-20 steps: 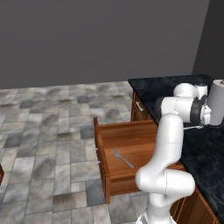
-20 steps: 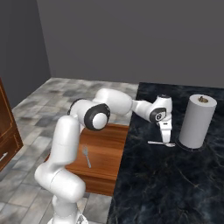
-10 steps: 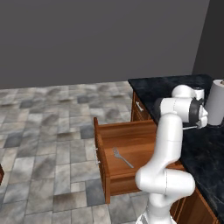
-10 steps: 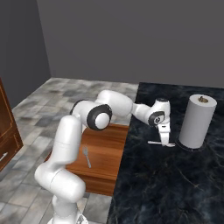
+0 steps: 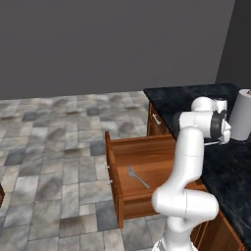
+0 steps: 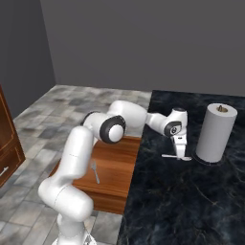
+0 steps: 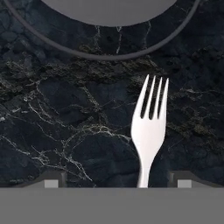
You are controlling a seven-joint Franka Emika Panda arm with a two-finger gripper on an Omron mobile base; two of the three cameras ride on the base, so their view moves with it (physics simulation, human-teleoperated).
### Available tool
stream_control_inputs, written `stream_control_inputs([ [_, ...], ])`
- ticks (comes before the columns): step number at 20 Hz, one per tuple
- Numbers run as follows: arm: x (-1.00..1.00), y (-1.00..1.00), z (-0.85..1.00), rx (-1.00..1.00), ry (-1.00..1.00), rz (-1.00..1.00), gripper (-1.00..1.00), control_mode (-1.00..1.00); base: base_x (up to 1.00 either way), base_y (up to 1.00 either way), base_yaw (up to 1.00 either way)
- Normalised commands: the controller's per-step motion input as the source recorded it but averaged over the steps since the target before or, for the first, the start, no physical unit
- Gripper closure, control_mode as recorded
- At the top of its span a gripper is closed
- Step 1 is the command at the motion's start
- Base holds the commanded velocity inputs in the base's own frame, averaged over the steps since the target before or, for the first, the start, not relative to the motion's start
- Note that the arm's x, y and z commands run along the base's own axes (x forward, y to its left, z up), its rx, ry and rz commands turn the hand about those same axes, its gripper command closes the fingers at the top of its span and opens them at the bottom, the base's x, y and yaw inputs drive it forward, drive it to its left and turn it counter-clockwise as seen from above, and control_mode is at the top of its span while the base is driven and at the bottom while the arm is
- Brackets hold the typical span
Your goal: Organize the utensils by type. Pick up the wooden spoons from the counter and place them in the open cabinet. Then pick up the metallic utensils from the counter and place them in the open drawer.
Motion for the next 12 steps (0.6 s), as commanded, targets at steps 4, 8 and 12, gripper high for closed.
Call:
stream_control_inputs([
  [4,-0.05,-0.19,-0.16,0.05,0.0,0.0,-1.0,-1.0,0.0,0.0,0.0],
  [8,-0.34,-0.14,-0.25,0.0,-0.04,0.0,-1.0,-1.0,0.0,0.0,0.0],
  [12,-0.34,0.0,-0.3,0.0,-0.15,-0.01,-1.0,-1.0,0.0,0.0,0.0],
])
